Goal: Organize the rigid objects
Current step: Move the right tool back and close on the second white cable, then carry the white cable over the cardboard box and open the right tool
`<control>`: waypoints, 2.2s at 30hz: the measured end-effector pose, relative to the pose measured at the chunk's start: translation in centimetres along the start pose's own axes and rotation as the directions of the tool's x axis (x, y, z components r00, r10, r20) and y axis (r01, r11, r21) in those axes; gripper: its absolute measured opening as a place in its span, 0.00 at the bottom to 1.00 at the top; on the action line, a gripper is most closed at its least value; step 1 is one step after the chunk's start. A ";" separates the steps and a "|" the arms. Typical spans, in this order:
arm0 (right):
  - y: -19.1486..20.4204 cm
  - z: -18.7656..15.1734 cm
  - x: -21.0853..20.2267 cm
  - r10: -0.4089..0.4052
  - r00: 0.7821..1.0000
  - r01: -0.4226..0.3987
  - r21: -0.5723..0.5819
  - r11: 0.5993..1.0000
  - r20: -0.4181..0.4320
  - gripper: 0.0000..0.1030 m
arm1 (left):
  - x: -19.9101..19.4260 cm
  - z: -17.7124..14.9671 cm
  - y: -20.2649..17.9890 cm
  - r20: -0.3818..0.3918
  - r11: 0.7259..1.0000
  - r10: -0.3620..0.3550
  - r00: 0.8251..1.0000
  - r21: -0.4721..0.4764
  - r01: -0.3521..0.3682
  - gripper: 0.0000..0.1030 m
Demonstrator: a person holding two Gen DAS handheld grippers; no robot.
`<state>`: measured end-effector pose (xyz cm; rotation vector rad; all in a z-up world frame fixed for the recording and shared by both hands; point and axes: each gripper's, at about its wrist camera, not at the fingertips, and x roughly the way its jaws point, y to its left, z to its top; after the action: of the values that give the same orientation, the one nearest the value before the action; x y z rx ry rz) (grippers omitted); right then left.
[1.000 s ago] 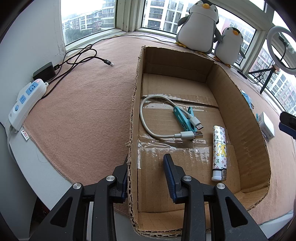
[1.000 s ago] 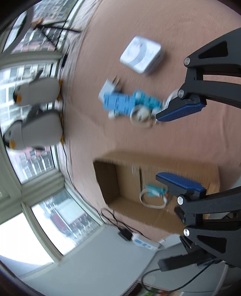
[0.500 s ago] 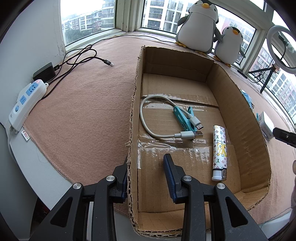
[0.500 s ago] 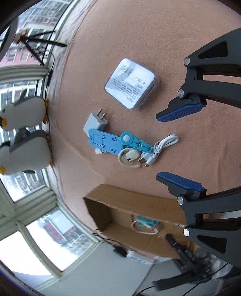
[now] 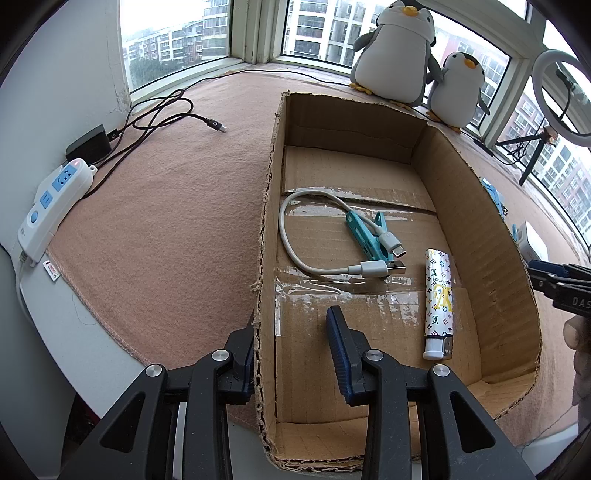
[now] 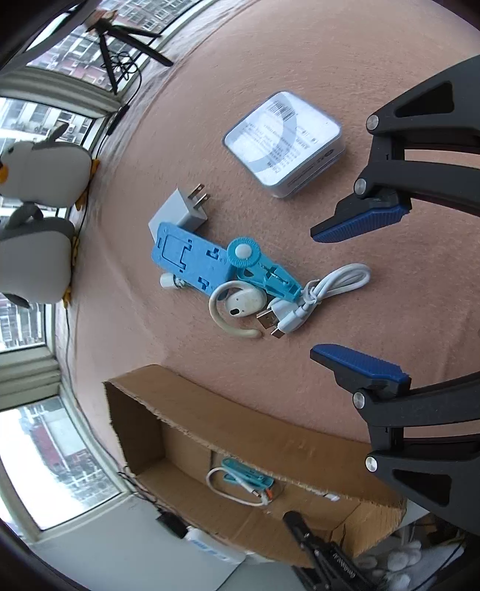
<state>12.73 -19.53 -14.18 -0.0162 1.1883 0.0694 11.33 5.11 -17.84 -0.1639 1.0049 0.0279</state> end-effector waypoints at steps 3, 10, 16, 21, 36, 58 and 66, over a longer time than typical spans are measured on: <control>0.4 0.3 0.7 -0.012 1.000 0.012 -0.025 1.000 -0.020 0.51 | 0.0 0.0 0.0 0.000 1.000 0.000 1.000 0.000 0.000 0.35; 0.9 0.6 1.9 -0.033 0.998 0.030 -0.063 0.998 -0.056 0.47 | 0.0 0.0 0.0 0.000 1.000 -0.001 1.000 -0.001 0.001 0.35; 1.1 1.0 2.3 -0.025 0.997 0.019 -0.074 0.997 -0.072 0.39 | 0.0 0.1 0.0 0.001 1.000 -0.002 1.000 -0.003 0.002 0.35; 1.9 0.7 2.0 -0.010 0.996 0.002 -0.091 0.996 -0.087 0.23 | 0.0 0.0 0.0 0.001 1.000 -0.002 1.000 -0.003 0.002 0.35; 1.7 -1.0 0.8 0.043 0.998 -0.043 0.008 0.999 -0.046 0.12 | 0.0 0.0 0.0 0.001 1.000 -0.003 1.000 -0.003 0.003 0.35; 7.2 2.7 -6.0 0.114 0.978 -0.107 -0.045 0.993 0.173 0.12 | 0.1 0.0 0.0 0.001 1.000 -0.003 1.000 -0.002 0.003 0.35; 10.1 4.8 -4.4 0.132 0.975 -0.120 -0.079 0.990 0.178 0.12 | 0.1 0.0 0.0 0.002 1.000 -0.003 1.000 -0.003 0.003 0.35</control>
<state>14.96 -9.46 -8.08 0.0062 1.0018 0.2188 11.34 5.12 -17.89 -0.1686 1.0030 0.0266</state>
